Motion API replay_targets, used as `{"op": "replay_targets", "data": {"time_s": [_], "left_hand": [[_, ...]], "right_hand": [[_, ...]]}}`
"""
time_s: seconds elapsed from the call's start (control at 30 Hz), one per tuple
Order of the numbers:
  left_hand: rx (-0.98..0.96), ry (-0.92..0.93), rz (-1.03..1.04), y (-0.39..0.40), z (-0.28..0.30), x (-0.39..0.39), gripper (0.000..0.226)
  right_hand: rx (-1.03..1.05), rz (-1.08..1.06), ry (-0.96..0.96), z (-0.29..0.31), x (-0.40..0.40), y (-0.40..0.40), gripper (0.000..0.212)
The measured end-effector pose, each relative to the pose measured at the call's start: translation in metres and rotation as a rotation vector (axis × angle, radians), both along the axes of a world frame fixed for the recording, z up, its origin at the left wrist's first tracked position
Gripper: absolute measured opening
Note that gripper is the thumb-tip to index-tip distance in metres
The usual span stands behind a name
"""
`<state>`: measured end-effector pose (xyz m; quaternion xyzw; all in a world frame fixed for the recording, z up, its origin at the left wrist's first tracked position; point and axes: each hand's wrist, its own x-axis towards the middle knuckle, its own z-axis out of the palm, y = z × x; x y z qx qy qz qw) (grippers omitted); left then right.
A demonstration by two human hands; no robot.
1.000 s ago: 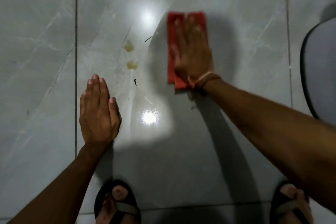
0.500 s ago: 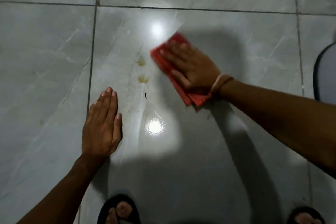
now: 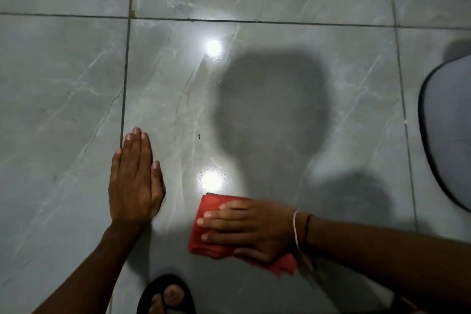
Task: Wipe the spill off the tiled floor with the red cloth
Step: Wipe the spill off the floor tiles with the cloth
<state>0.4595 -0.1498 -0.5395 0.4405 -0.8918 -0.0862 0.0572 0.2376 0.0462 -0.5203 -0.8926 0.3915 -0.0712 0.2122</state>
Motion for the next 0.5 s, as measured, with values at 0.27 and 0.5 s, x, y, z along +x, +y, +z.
{"op": "replay_targets", "data": {"time_s": [0.27,0.5], "left_hand": [[0.015,0.002,0.020,-0.001,0.002,-0.002,0.061],[0.006,-0.007,-0.004,-0.002,-0.001,0.000,0.062]], "right_hand": [[-0.087,-0.931,0.161,0.014,-0.103,-0.181,0.059],[-0.121,-0.578,0.063,0.005,-0.001,-0.066,0.058]]}}
